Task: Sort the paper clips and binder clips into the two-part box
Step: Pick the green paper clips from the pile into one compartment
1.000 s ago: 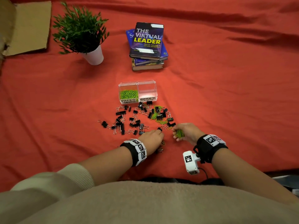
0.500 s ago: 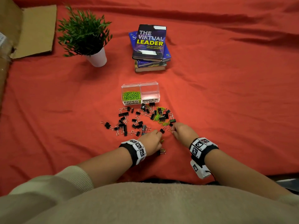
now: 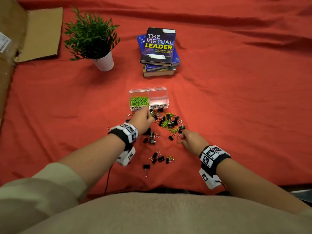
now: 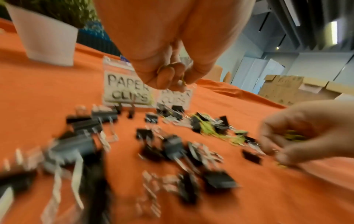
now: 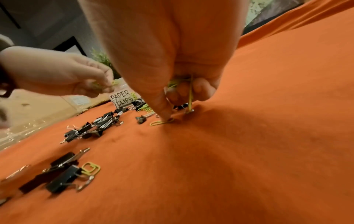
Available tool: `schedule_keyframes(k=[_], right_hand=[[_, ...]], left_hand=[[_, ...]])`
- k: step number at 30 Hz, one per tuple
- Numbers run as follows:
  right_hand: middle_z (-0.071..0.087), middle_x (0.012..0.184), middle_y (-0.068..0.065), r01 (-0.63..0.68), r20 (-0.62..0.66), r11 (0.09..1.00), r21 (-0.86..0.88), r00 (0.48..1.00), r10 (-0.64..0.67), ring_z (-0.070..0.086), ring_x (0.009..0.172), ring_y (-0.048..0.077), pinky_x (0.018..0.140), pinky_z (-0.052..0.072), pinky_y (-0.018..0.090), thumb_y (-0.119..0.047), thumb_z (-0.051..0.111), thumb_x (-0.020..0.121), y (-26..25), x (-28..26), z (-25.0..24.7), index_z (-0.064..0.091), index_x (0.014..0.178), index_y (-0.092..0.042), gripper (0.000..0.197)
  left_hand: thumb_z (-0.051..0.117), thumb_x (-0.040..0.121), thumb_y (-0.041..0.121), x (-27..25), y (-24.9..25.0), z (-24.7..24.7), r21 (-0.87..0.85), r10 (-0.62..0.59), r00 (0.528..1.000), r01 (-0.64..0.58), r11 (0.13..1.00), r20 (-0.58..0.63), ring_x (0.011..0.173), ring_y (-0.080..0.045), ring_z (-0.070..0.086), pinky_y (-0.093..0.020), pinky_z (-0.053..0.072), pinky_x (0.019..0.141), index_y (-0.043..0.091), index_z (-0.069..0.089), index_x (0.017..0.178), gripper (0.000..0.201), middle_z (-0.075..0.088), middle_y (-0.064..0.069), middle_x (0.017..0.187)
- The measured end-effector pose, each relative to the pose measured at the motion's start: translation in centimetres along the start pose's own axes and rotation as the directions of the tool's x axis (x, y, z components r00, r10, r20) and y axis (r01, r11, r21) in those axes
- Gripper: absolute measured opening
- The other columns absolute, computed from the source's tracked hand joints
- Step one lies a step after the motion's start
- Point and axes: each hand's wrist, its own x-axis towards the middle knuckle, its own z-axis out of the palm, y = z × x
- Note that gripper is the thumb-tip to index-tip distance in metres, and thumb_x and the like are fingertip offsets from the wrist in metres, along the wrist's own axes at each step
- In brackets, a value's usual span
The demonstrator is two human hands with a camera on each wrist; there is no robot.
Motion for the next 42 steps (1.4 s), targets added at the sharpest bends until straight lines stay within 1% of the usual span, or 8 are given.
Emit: schedule_keyframes(k=[4,9,17,24,26,29,33,42], right_hand=[[0.064,0.103,0.015,0.006,0.041,0.997,-0.08,0.999,-0.003,0.06,0.094,0.032,0.076,0.045,0.036,-0.017,0.043,0.094,-0.3,-0.2,0.6,0.051,0.104,-0.006,0.017],[0.059,0.096,0.015,0.03,0.064,0.996,-0.086,0.998,-0.025,0.057,0.086,0.03,0.071,0.041,0.036,-0.016,0.035,0.097,-1.0,-0.7,1.4,0.049,0.106,-0.003,0.021],[0.061,0.094,0.01,0.025,0.06,1.0,-0.007,0.998,-0.025,0.053,0.079,0.022,0.072,0.043,0.033,-0.021,0.049,0.093,-0.7,-1.1,1.7,0.048,0.095,-0.012,0.009],[0.057,0.071,0.005,-0.036,0.038,0.977,0.21,0.999,0.028,0.056,0.069,0.024,0.062,0.041,0.03,-0.014,0.05,0.09,-0.7,-0.8,1.4,0.052,0.077,-0.012,0.013],[0.049,0.061,0.0,-0.153,0.093,0.876,0.457,0.988,0.124,0.047,0.056,0.016,0.051,0.039,0.025,-0.011,0.052,0.089,-0.9,-0.7,0.5,0.048,0.066,-0.017,0.025],[0.043,0.06,0.006,-0.291,0.229,0.439,0.85,0.955,0.191,0.039,0.048,0.014,0.041,0.033,0.023,-0.003,0.048,0.088,-1.0,-0.8,-0.9,0.049,0.066,-0.01,0.024],[0.052,0.072,0.009,-0.282,0.282,0.005,0.959,0.957,0.063,0.051,0.054,0.012,0.044,0.044,0.019,-0.002,0.046,0.091,-0.3,-0.7,-2.3,0.053,0.082,-0.004,0.011],[0.053,0.072,0.005,-0.234,0.249,-0.157,0.96,0.965,0.083,0.053,0.056,0.011,0.049,0.049,0.017,0.003,0.034,0.089,-1.2,1.3,-3.4,0.057,0.112,-0.005,0.033]], left_hand=[[0.048,0.093,0.009,3.4,0.3,-3.7,0.23,0.05,0.998,-0.038,0.972,-0.046,0.061,-0.013,0.045,-0.02,0.033,0.052,0.008,0.045,0.095,0.005,0.049,0.0,0.076],[0.045,0.089,0.001,6.4,-0.5,-4.9,0.479,0.115,0.993,-0.103,0.872,0.003,0.091,-0.035,0.058,-0.041,0.048,0.075,-0.002,0.051,0.106,0.018,0.058,-0.021,0.106],[0.051,0.088,0.018,1.5,0.4,-0.6,0.56,0.357,0.931,-0.259,0.787,-0.071,0.106,-0.022,0.045,-0.036,0.041,0.096,0.012,0.055,0.113,0.026,0.054,-0.004,0.114],[0.051,0.088,0.018,-5.1,0.9,7.5,0.475,0.366,0.828,-0.548,0.688,0.425,0.109,-0.027,0.049,-0.038,0.041,0.09,0.009,0.058,0.107,0.022,0.056,-0.008,0.111],[0.05,0.089,0.016,-5.8,0.7,8.4,0.447,0.349,0.813,-0.557,0.699,0.467,0.11,-0.029,0.05,-0.04,0.044,0.087,0.006,0.056,0.107,0.021,0.055,-0.011,0.111],[0.048,0.09,0.014,-6.3,0.5,8.7,0.429,0.339,0.81,-0.553,0.714,0.478,0.111,-0.031,0.052,-0.043,0.048,0.084,0.006,0.054,0.109,0.021,0.053,-0.012,0.112],[0.049,0.092,0.01,-6.4,0.3,8.5,0.443,0.361,0.779,-0.6,0.665,0.512,0.109,-0.031,0.053,-0.042,0.048,0.079,0.003,0.054,0.109,0.019,0.052,-0.013,0.113],[0.052,0.088,0.013,-6.4,0.3,8.5,0.278,0.278,0.865,-0.413,0.867,0.418,0.102,-0.032,0.056,-0.037,0.044,0.08,0.004,0.05,0.108,0.023,0.056,-0.015,0.111]])
